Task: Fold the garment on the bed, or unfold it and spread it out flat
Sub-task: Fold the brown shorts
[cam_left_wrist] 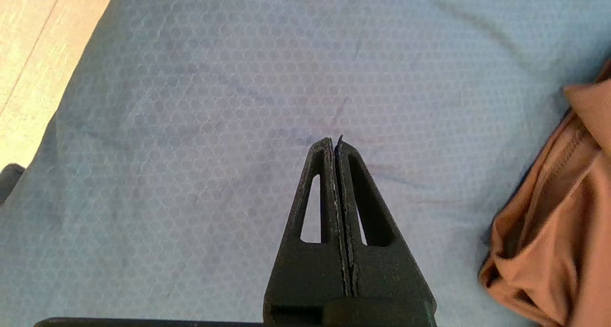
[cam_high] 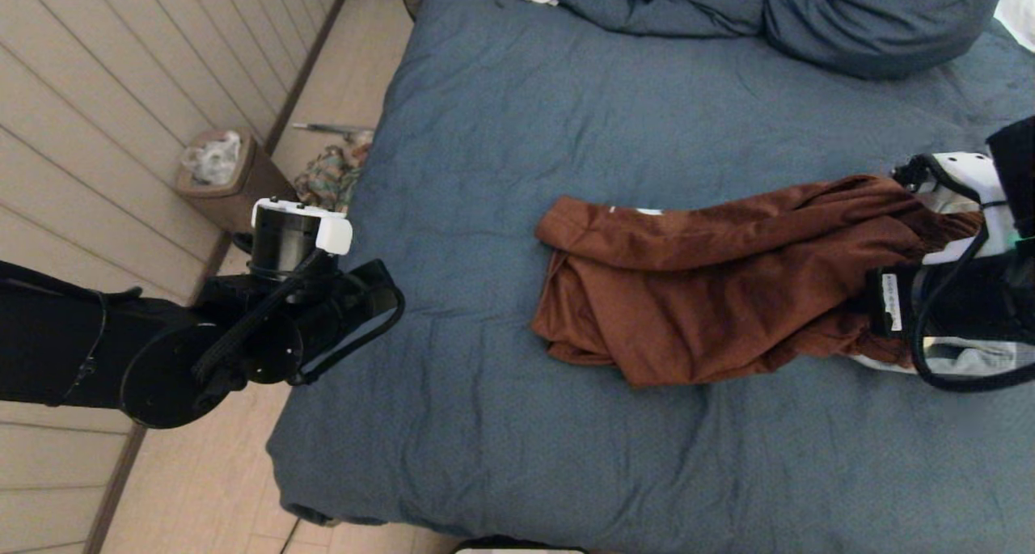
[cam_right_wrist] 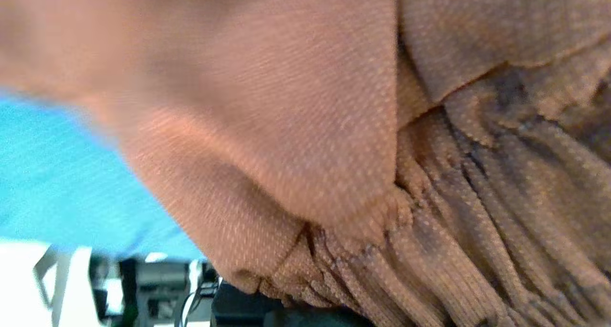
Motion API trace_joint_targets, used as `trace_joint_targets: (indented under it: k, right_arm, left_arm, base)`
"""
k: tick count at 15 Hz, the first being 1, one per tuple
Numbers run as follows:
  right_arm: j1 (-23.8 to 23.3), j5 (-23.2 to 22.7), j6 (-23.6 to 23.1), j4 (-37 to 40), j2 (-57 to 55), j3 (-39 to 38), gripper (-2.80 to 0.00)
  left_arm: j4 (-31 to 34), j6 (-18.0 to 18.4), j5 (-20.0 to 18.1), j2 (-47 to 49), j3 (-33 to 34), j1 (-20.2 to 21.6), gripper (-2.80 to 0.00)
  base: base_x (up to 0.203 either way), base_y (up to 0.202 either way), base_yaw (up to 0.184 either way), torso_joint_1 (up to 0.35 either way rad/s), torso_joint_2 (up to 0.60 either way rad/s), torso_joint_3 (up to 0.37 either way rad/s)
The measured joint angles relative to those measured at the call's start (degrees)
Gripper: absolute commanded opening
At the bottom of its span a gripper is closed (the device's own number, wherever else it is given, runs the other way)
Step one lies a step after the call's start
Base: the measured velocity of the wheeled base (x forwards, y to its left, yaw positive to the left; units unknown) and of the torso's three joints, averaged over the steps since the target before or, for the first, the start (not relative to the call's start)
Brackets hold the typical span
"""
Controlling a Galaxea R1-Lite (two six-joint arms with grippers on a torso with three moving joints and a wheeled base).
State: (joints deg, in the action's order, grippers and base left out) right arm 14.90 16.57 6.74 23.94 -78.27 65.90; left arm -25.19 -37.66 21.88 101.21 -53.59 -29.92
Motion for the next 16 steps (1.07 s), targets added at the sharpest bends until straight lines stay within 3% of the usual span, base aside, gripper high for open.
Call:
trace_joint_targets:
  k: [5, 11, 12, 16]
  right_arm:
    - [14.24, 1.82, 0.26, -0.46, -6.88, 3.00, -2.80]
    - [22.14, 5.36, 2.47, -0.60, -23.66, 16.39, -2.80]
    - [23.10, 5.59, 2.85, -0.57, -26.43, 19.10, 0.00]
    - [25.92, 9.78, 4.86, -1.23, -33.73, 24.81, 0.00]
  left_arm:
    - [-0.50, -0.02, -0.04, -0.97, 1.38, -2.79, -2.80]
    - [-0.56, -0.27, -0.06, -0.77, 1.66, -3.99, -2.80]
    - [-0.56, -0.25, -0.06, -0.75, 1.66, -4.00, -2.80]
    - [-0.67, -0.18, -0.14, -0.63, 1.96, -4.01, -2.80]
  base:
    - [0.000, 0.000, 0.000, 0.000, 0.00, 0.000]
    - [0.000, 0.000, 0.000, 0.000, 0.00, 0.000]
    - [0.000, 0.000, 0.000, 0.000, 0.00, 0.000]
    - [0.000, 0.000, 0.000, 0.000, 0.00, 0.000]
